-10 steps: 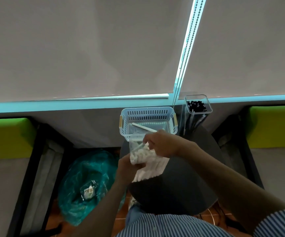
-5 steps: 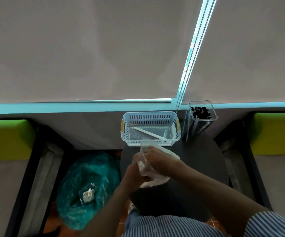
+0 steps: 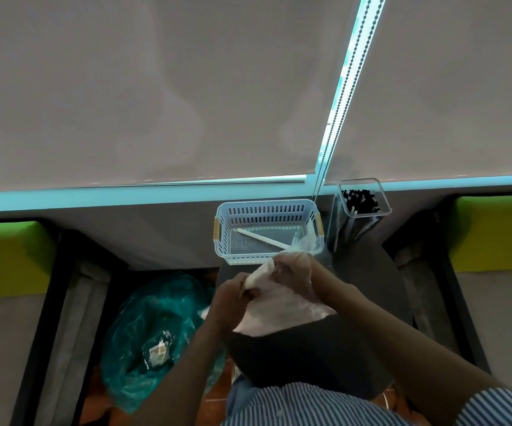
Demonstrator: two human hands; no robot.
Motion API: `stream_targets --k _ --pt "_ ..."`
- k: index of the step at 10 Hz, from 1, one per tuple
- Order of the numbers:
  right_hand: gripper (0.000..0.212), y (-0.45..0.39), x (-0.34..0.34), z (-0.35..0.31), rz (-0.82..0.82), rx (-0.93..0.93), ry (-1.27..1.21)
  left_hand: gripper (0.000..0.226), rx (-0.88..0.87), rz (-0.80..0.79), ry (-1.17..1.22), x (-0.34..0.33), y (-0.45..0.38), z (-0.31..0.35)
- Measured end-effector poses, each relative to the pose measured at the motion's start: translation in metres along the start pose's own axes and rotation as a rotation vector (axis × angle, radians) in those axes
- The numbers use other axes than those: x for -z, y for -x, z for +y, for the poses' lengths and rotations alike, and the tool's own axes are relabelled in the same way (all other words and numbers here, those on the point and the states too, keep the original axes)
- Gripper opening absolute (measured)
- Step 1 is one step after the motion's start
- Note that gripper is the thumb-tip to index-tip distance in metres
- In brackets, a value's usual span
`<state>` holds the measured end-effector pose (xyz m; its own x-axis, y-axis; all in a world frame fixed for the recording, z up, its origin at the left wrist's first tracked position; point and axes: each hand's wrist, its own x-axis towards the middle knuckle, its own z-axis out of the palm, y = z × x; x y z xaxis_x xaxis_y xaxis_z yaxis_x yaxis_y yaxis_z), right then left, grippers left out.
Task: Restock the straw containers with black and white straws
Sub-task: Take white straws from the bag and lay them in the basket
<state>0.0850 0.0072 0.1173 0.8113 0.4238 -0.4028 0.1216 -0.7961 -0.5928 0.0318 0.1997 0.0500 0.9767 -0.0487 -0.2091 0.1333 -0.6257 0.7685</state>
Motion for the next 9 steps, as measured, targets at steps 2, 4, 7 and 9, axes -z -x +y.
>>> stream_targets --k 2,4,7,9 --pt "0.039 -0.004 -0.012 0.004 -0.035 -0.083 -0.288 0.015 -0.06 -0.071 -0.002 0.008 0.002 0.002" --pt "0.041 -0.013 -0.012 0.003 -0.134 -0.107 -0.411 0.024 -0.083 -0.117 0.02 0.01 0.005 0.002" --pt "0.026 -0.014 0.006 0.001 -0.005 0.037 -0.202 0.024 0.006 -0.167 0.053 0.019 0.009 -0.012" --pt "0.018 -0.019 0.002 -0.002 0.013 0.038 -0.216 0.043 0.053 -0.1 0.098 0.016 0.006 -0.009"
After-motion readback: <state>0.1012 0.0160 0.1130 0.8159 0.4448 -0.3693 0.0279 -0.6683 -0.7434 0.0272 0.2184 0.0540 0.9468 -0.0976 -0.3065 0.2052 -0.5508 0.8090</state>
